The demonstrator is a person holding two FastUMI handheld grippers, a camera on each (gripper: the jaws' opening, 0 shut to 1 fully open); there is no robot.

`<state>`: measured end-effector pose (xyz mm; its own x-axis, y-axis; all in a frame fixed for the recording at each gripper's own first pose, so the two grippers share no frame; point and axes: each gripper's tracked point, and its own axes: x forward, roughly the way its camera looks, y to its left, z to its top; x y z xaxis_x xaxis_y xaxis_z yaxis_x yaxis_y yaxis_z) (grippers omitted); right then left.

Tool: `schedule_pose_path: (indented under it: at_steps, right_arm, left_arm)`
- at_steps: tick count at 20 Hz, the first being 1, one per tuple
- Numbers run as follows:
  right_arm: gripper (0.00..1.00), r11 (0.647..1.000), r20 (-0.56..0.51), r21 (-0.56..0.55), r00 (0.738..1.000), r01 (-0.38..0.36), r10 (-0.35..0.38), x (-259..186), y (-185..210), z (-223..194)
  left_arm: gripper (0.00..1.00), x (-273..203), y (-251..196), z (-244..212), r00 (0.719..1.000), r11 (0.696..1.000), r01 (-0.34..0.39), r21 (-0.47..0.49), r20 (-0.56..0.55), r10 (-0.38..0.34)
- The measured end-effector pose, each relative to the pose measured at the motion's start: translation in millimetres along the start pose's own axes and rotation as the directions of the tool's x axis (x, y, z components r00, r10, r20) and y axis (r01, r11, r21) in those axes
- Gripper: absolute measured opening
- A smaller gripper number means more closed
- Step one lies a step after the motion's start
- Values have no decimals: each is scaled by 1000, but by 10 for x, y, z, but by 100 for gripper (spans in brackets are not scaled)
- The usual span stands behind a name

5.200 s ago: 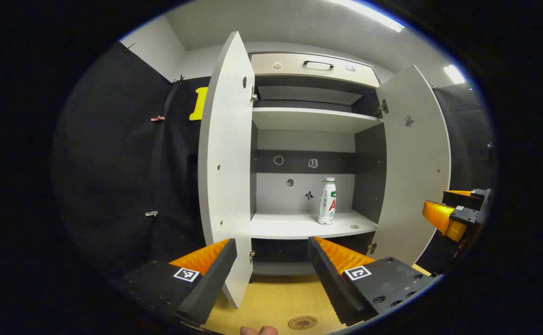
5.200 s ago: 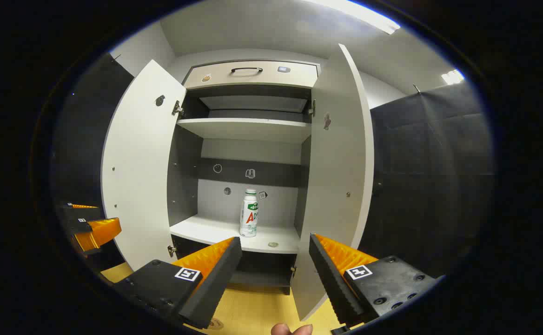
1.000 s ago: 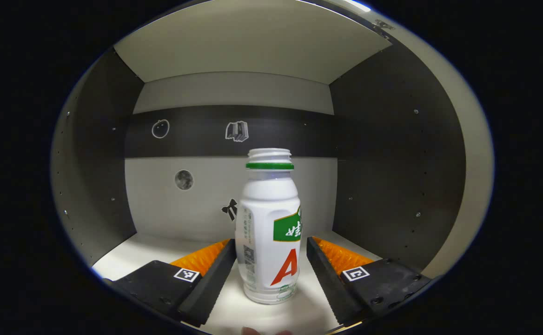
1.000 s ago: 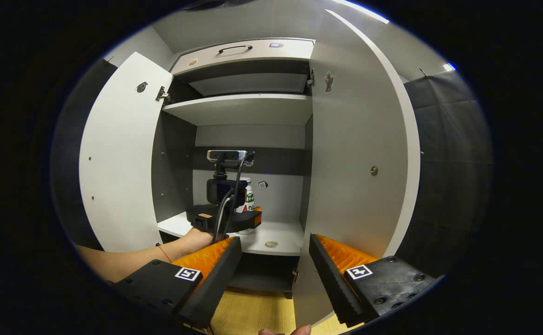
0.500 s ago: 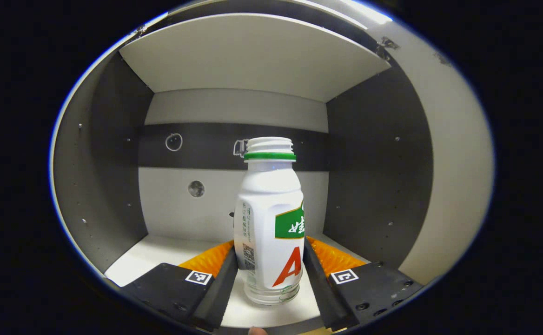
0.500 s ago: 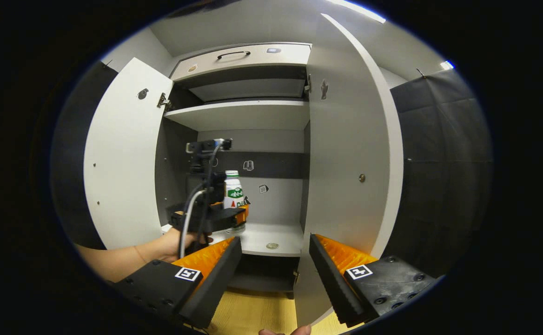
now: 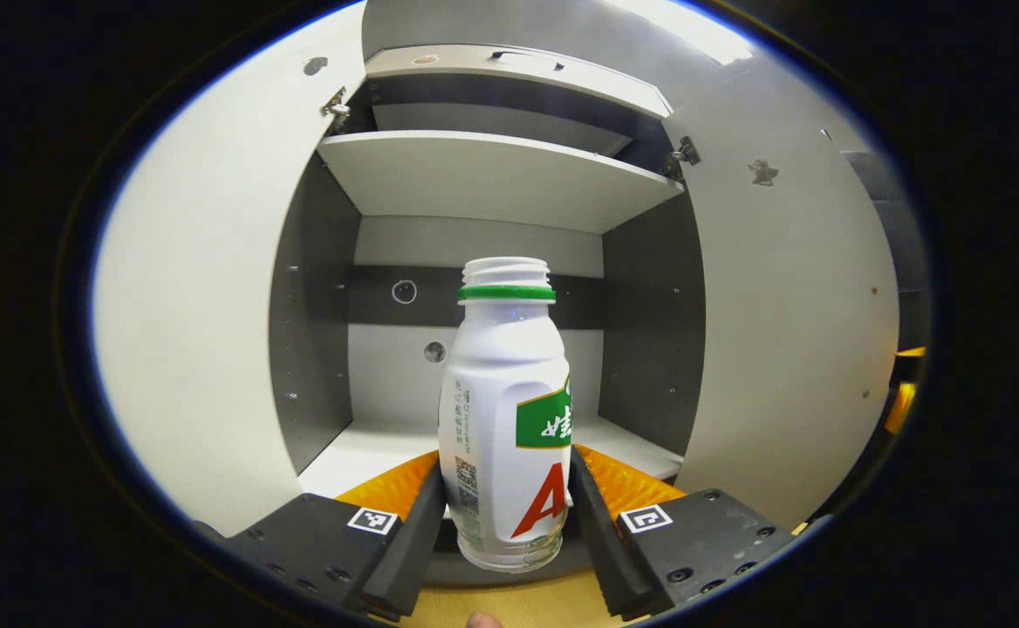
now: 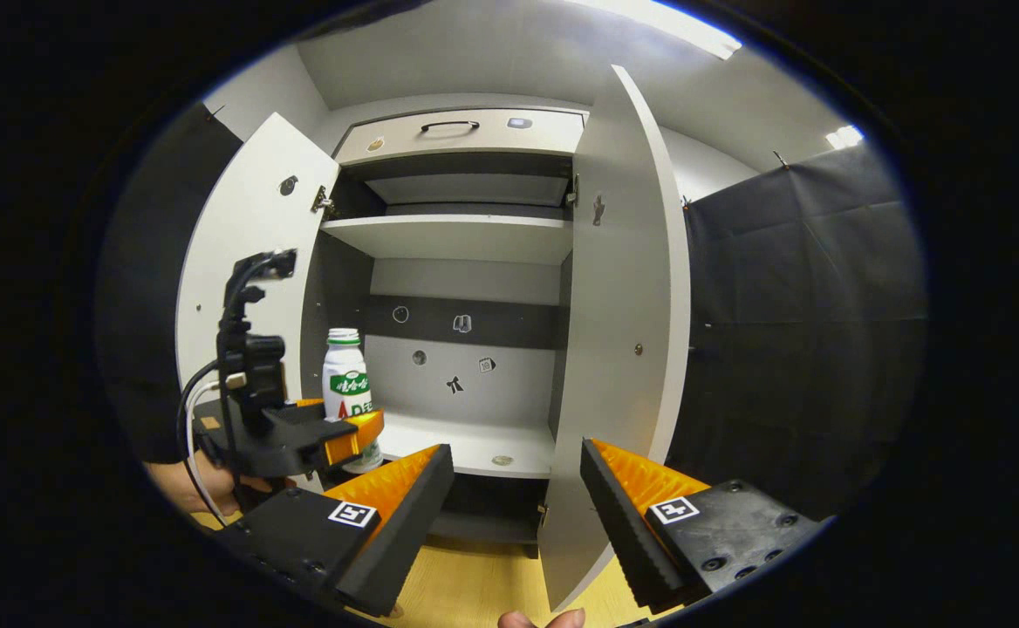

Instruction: Grasp the bottle in the cabinet with the left hand and place it on the coaster, then close the right door with the right hand and the left door with the left hand.

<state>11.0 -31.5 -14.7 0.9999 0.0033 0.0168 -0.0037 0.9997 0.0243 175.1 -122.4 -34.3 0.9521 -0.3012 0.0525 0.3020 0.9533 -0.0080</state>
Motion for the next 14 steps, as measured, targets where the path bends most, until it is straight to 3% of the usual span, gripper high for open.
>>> schedule_pose_path:
  at_steps: [3,6,8,14]
  right_arm:
    - [98,999,18,52,1000,-11,10,-121,65,56]
    - [98,999,46,2,998,32,-32,-196,-13,81]
    - [97,1000,38,15,999,22,-22,-247,33,65]
    - [97,999,61,19,997,43,-44,-286,-32,38]
  left_arm:
    - [78,-406,-40,-345,1000,1000,2,-29,-9,-2]
    - [78,-772,-69,-747,1000,999,-13,-52,-17,12]
    - [77,-974,-103,-1034,1000,999,-16,-49,-22,15]
    - [78,-1375,-314,-1938,997,998,42,-41,-58,-45]
